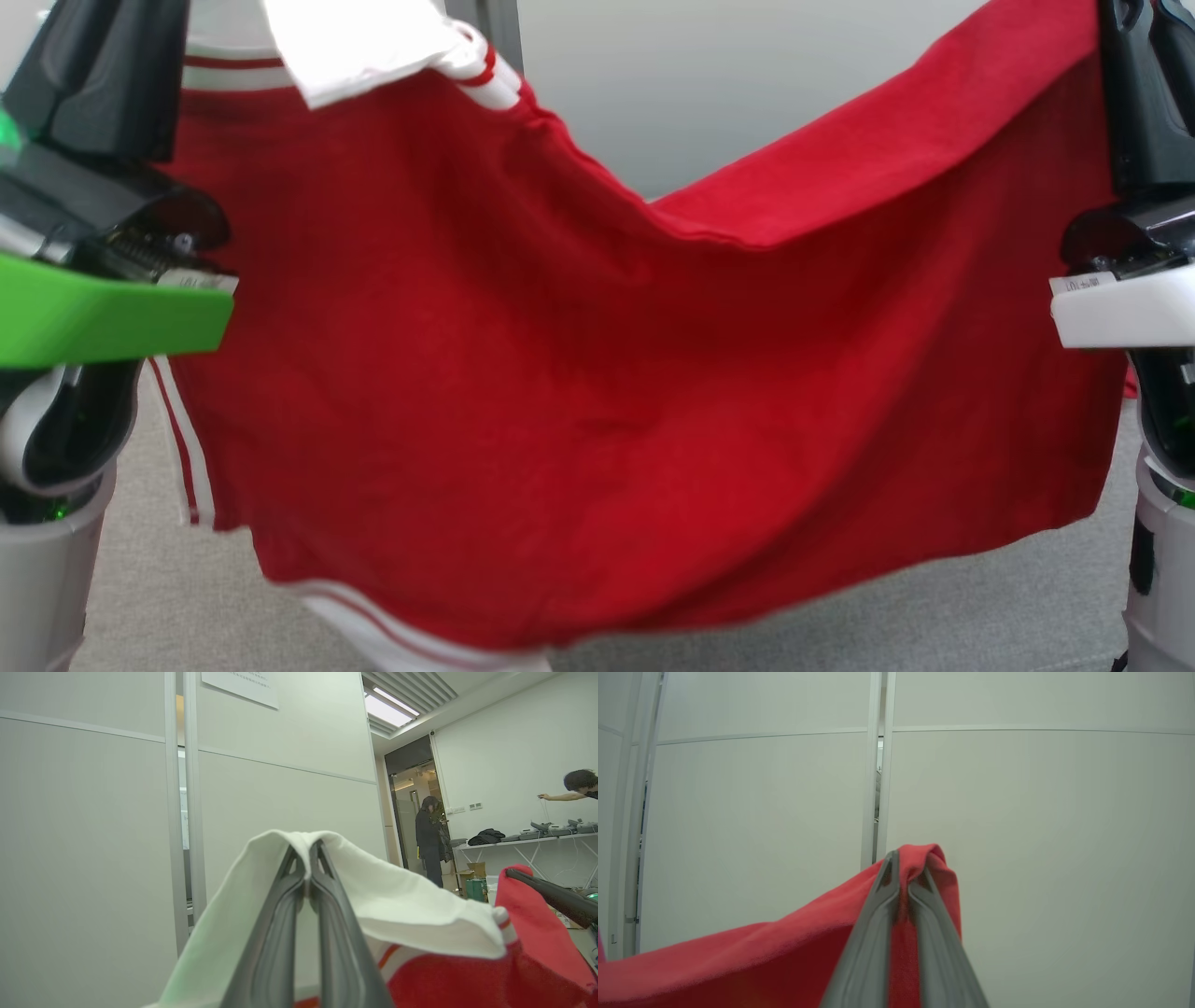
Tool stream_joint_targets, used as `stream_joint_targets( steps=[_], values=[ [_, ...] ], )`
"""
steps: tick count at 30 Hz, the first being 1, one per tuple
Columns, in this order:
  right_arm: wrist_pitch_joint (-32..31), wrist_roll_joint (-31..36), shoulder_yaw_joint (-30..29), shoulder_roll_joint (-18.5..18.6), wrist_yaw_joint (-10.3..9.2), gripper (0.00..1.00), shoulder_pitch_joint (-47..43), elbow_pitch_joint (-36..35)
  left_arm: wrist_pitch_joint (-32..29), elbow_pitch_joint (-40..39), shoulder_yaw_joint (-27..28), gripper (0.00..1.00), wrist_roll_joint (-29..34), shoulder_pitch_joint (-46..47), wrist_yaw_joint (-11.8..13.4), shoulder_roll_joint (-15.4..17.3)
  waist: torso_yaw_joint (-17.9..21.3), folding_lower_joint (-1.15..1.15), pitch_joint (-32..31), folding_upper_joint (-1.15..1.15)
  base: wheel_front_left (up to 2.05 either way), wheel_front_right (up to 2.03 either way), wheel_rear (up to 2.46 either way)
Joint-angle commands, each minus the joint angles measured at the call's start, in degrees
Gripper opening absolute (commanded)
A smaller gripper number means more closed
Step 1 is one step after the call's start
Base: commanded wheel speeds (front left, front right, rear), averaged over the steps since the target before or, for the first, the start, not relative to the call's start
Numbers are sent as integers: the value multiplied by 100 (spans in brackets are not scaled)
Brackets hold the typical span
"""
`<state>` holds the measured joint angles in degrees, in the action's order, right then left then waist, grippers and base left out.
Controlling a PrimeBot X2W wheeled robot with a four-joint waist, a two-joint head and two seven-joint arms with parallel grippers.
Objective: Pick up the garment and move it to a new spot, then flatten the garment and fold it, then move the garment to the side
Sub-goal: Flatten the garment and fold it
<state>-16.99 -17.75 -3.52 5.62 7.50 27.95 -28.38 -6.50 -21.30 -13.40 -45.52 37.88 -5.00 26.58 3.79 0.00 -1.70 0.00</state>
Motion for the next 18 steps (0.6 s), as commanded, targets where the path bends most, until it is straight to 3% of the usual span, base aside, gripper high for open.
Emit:
stream_joint_targets(
  steps=[1, 4, 9, 18],
  values=[
    [-75, 61, -13, 9, -3, 0, 56, 57, -57, 126, -62, 0, 23, 152, -4, 49, 0, 0, 145, 0, 0, 0, 0],
    [-206, 83, 47, -3, -3, 0, 222, 326, -216, 479, -219, 0, 113, 472, -49, 67, 6, 0, 522, 0, 0, 0, 0],
    [-118, 285, 329, 34, -2, 0, 1195, 1479, -353, 1354, -464, 0, 334, 1395, -140, 82, 93, 0, 1343, 0, 0, 0, 0],
    [1135, 1396, 590, -68, -5, 0, 3953, 4421, 264, 3428, -691, 0, 972, 3731, -206, -379, 43, 0, 2428, 0, 0, 0, 0]
  ],
)
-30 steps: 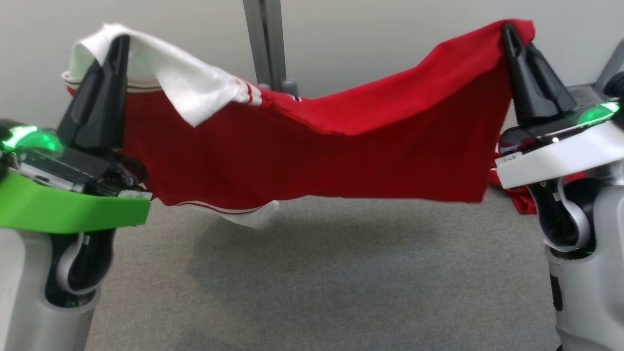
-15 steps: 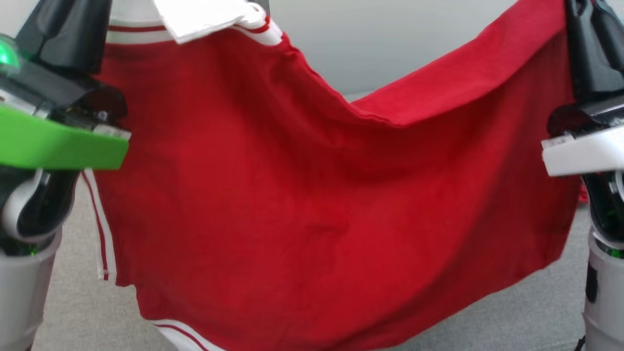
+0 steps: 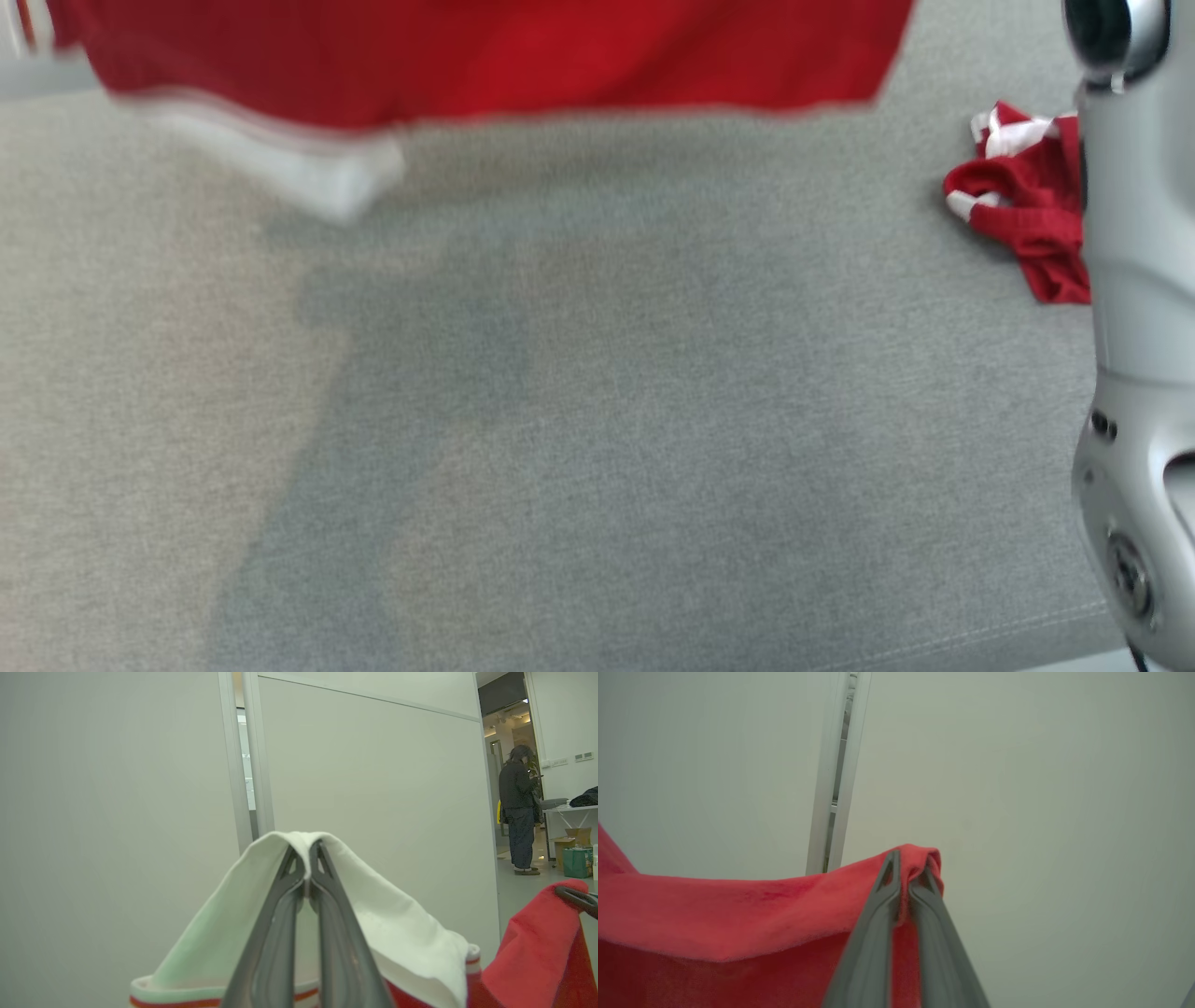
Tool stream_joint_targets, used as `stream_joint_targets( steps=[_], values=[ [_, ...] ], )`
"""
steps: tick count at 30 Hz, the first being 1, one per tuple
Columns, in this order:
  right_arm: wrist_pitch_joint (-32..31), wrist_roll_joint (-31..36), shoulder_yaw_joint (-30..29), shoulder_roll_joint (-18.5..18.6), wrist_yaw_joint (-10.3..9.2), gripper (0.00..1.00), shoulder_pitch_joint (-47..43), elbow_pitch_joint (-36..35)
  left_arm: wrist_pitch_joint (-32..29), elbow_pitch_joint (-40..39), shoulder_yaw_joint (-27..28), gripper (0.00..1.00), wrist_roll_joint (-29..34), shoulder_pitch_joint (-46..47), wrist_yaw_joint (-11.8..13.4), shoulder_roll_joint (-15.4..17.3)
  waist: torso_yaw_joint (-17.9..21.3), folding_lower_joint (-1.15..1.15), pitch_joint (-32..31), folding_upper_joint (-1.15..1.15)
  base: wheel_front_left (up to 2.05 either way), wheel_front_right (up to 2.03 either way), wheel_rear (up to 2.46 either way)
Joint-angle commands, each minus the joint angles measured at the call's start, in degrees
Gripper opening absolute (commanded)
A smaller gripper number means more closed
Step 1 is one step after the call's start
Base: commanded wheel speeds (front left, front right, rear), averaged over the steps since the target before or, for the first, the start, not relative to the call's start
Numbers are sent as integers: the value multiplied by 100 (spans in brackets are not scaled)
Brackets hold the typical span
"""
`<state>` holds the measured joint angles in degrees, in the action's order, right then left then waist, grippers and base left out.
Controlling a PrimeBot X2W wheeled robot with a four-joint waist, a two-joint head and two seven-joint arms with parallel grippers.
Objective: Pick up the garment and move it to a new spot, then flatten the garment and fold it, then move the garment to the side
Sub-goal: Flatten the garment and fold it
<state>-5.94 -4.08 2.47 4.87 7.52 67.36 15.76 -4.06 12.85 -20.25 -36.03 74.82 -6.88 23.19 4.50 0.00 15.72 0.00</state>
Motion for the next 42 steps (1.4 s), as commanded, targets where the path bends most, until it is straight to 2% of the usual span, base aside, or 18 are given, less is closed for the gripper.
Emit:
stream_joint_targets(
  steps=[1, 5, 9, 14, 19, 25, 31, 36, 42],
  values=[
    [243, 230, 16, -7, -6, 0, 285, 355, 158, 279, -78, 0, 111, 252, -19, -111, -78, 0, 784, 0, 0, 0, 0],
    [907, 678, -65, -95, -7, 0, 856, 1498, 701, 1095, -286, 0, 244, 609, -43, -428, -276, 0, 1117, 0, 0, 0, 0],
    [1448, 869, -125, -143, -7, 0, 849, 2513, 1138, 1692, -447, 0, 24, 351, -60, -666, -406, 0, 1336, 0, 0, 0, 0],
    [1876, 988, -70, -186, -7, 0, 606, 3435, 1536, 1931, -741, 0, -410, -214, -70, -700, -427, 0, 1519, 0, 0, 0, 0],
    [2074, 520, 249, -184, -7, 0, 323, 3906, 1790, 1650, -1001, 0, -970, -1013, -72, -509, -399, 0, 1522, 0, 0, 0, 0],
    [2112, -85, 545, -187, -7, 0, -131, 3816, 1914, 954, -962, 0, -1357, -2068, -72, -166, -319, 0, 1269, 0, 0, 0, 0],
    [2116, -668, 762, -163, -7, 0, -848, 3364, 1930, 54, -492, 0, -1332, -3307, -66, 66, -300, 0, 779, 0, 0, 0, 0],
    [2117, -1054, 837, -13, -7, 0, -1606, 2865, 1931, -655, -199, 0, -1168, -4437, 27, -1, -353, 0, 248, 0, 0, 0, 0],
    [1898, -1377, 763, 232, -7, 0, -2834, 1876, 1931, -1388, -175, 0, -1114, -5707, 251, 150, -457, 0, -449, 0, 0, 0, 0]
  ],
)
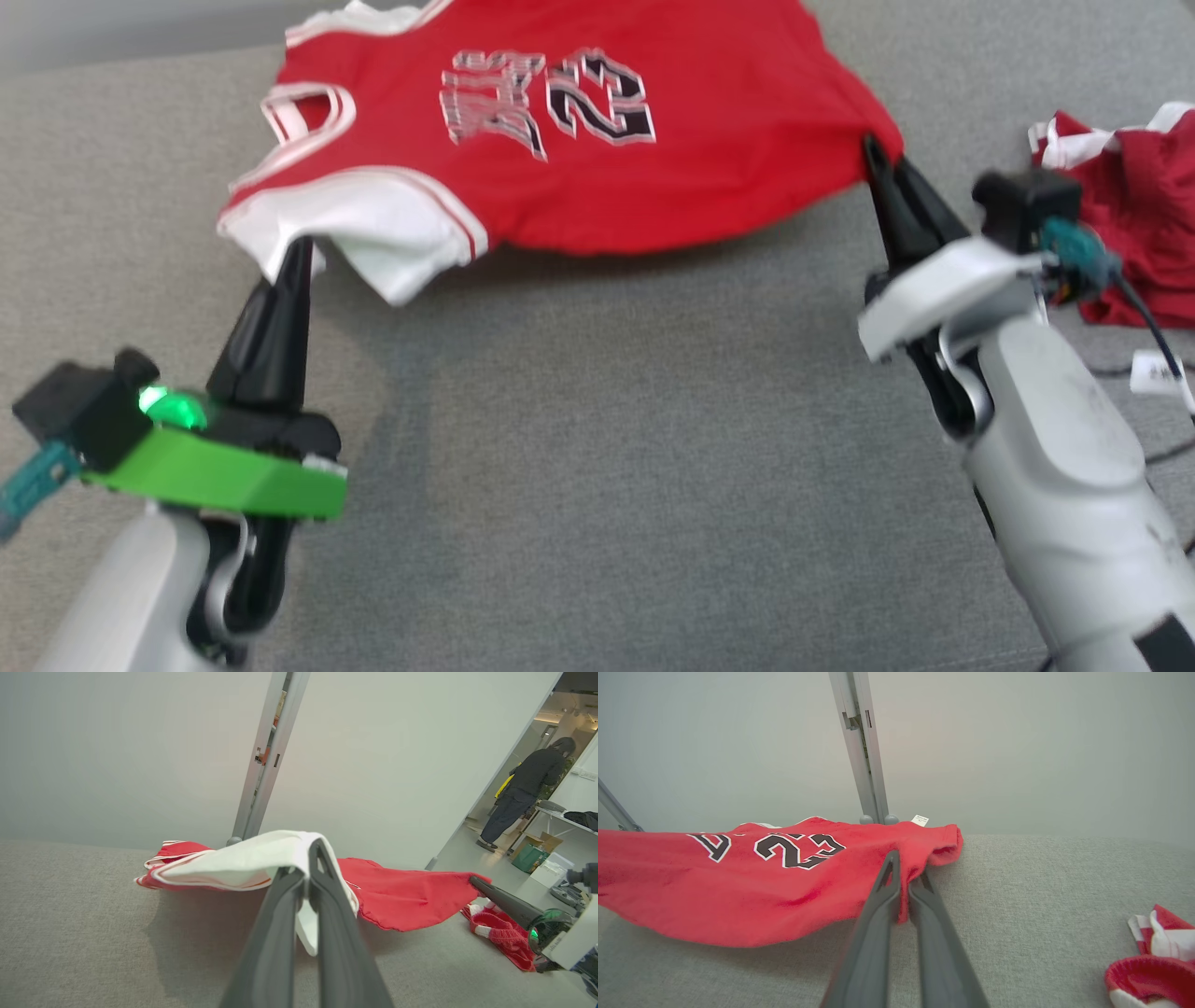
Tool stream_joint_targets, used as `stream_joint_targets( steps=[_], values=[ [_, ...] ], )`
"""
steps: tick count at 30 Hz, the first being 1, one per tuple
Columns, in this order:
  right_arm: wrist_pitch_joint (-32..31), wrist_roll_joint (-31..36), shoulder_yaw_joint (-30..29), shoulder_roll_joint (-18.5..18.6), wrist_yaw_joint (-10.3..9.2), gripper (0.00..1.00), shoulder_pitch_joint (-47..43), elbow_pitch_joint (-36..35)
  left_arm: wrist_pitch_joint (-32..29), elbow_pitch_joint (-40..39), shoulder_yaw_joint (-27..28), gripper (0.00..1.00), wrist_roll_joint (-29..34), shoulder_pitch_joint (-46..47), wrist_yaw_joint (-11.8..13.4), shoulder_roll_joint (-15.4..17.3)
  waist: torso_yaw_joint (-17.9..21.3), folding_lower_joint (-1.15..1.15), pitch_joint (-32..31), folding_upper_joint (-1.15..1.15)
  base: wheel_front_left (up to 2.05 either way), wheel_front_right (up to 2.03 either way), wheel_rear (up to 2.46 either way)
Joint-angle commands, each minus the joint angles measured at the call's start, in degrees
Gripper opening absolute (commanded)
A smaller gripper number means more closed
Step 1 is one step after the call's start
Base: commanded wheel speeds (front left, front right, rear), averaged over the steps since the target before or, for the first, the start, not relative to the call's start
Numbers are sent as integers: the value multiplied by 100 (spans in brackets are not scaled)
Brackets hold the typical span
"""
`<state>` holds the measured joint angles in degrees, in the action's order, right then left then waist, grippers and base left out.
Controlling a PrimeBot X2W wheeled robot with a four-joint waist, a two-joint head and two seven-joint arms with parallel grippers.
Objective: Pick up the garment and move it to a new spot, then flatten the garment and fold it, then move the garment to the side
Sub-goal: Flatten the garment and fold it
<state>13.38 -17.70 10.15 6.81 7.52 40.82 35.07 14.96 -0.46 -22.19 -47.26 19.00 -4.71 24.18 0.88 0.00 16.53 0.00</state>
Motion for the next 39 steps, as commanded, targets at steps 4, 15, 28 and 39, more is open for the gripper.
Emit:
stream_joint_targets(
  steps=[4, 15, 28, 39],
  values=[
    [-425, 39, -263, 182, -7, 0, -1156, -1065, -30, -645, -8, 0, 51, -924, 329, 229, -140, 0, -909, 0, 0, 0, 0],
    [-2004, 592, -999, -210, -7, 0, -3959, -4344, -373, -1979, -104, 0, -66, -2602, 1070, 555, -229, 0, -1331, 0, 0, 0, 0],
    [-2428, 590, -996, -383, -7, 0, -4135, -3693, -872, -873, -373, 0, -524, -2298, 748, 415, -102, 0, -1051, 0, 0, 0, 0],
    [-2195, -20, -892, -381, -7, 0, -3254, -2456, -772, 499, -471, 0, -406, -1151, 319, 61, -7, 0, -798, 0, 0, 0, 0]
  ],
)
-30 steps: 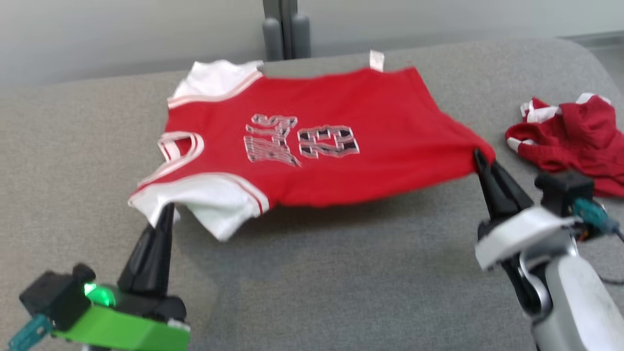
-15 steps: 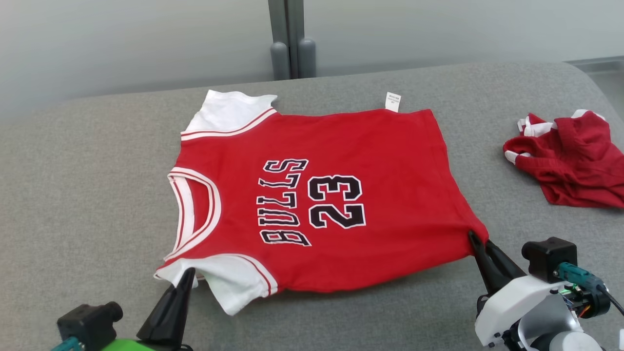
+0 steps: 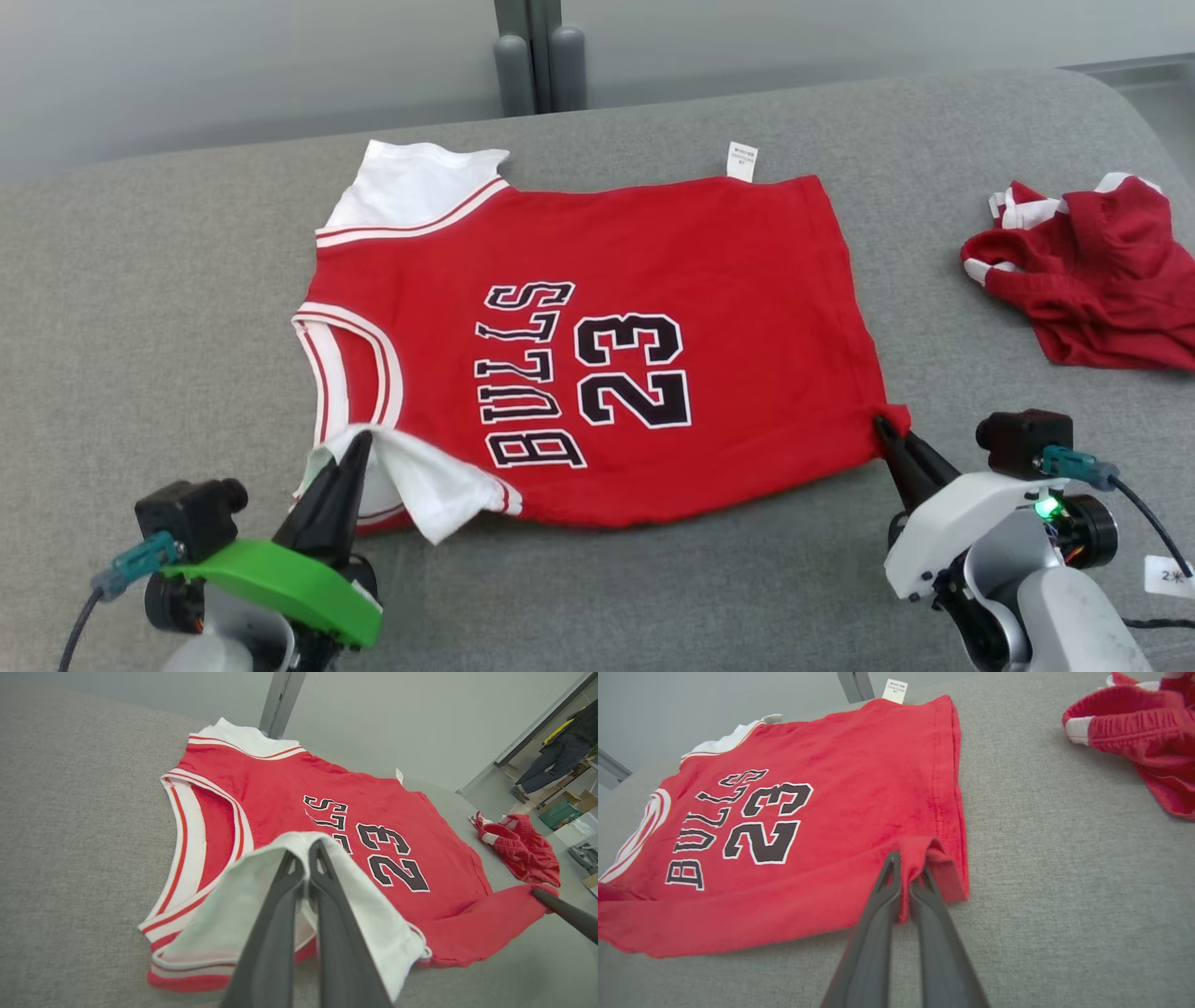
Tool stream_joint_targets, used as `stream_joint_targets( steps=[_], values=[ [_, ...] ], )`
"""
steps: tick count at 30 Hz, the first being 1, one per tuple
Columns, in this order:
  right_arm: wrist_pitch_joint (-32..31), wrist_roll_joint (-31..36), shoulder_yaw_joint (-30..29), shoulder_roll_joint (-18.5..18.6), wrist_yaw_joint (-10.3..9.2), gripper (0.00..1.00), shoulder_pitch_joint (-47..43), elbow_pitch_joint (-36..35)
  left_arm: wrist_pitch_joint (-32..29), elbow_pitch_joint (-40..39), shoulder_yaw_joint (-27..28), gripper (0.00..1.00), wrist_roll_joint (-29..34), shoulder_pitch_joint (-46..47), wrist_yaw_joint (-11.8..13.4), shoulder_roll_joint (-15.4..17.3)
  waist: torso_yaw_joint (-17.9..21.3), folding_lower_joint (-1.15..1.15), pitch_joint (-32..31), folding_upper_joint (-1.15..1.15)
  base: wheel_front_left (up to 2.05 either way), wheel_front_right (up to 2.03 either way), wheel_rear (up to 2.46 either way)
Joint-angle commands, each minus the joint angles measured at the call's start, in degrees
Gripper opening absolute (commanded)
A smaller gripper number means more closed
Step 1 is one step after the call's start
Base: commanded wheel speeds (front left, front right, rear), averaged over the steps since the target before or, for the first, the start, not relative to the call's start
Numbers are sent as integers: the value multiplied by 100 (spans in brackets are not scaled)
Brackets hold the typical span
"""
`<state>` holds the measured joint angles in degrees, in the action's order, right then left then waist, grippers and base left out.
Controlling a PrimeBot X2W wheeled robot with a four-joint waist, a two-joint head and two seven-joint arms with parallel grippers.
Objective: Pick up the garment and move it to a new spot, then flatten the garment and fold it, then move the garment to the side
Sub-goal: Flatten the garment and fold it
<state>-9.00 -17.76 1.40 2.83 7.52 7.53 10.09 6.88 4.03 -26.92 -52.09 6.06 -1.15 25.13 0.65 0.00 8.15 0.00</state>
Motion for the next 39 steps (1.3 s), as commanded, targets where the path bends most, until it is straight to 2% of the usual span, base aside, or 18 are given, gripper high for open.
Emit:
stream_joint_targets(
  steps=[1, 4, 18, 19, 20, 21, 24, 25, 30, 34, 39],
  values=[
    [94, -61, -39, 17, -7, 0, 164, 140, 61, 183, -13, 0, 106, 282, -66, -78, 20, 0, 62, 0, 0, 0, 0],
    [265, -306, -95, 16, -7, 0, 447, 503, 177, 629, -53, 0, 232, 749, -155, -224, 42, 0, 146, 0, 0, 0, 0],
    [973, -378, 156, 17, -7, 0, 1657, 1811, 678, 2221, -114, 0, 672, 2107, -407, -640, 163, 0, 536, 0, 0, 0, 0],
    [1038, -349, 172, 18, -7, 16, 1720, 1867, 700, 2288, -97, 0, 710, 2152, -409, -658, 163, 0, 549, 0, 0, 0, 0],
    [1316, -301, 252, 17, -7, 100, 1865, 2022, 787, 2432, 1, 65, 795, 2249, -418, -749, 164, 0, 580, 0, 0, 0, 0],
    [1420, -247, 303, 17, -7, 100, 1906, 2055, 799, 2460, 36, 100, 824, 2273, -428, -770, 163, 0, 584, 0, 0, 0, 0],
    [1739, -128, 293, 18, -7, 100, 1954, 2118, 834, 2364, 226, 100, 949, 2272, -453, -888, 145, 0, 563, 0, 0, 0, 0],
    [1917, -23, 209, 18, -7, 100, 1901, 2050, 832, 2148, 450, 100, 1071, 2149, -476, -962, 126, 0, 537, 0, 0, 0, 0],
    [2176, 253, -44, 17, -7, 100, 1579, 1619, 834, 1675, 858, 100, 1223, 1697, -536, -1076, 106, 0, 417, 0, 0, 0, 0],
    [2173, 579, -225, 17, -7, 100, 1146, 1129, 831, 1456, 1039, 100, 1123, 1149, -528, -1001, 96, 0, 297, 0, 0, 0, 0],
    [1877, 795, -406, 17, -7, 100, 543, 645, 526, 1345, 1190, 100, 857, 502, -291, -875, 57, 0, 222, 0, 0, 0, 0]
  ],
)
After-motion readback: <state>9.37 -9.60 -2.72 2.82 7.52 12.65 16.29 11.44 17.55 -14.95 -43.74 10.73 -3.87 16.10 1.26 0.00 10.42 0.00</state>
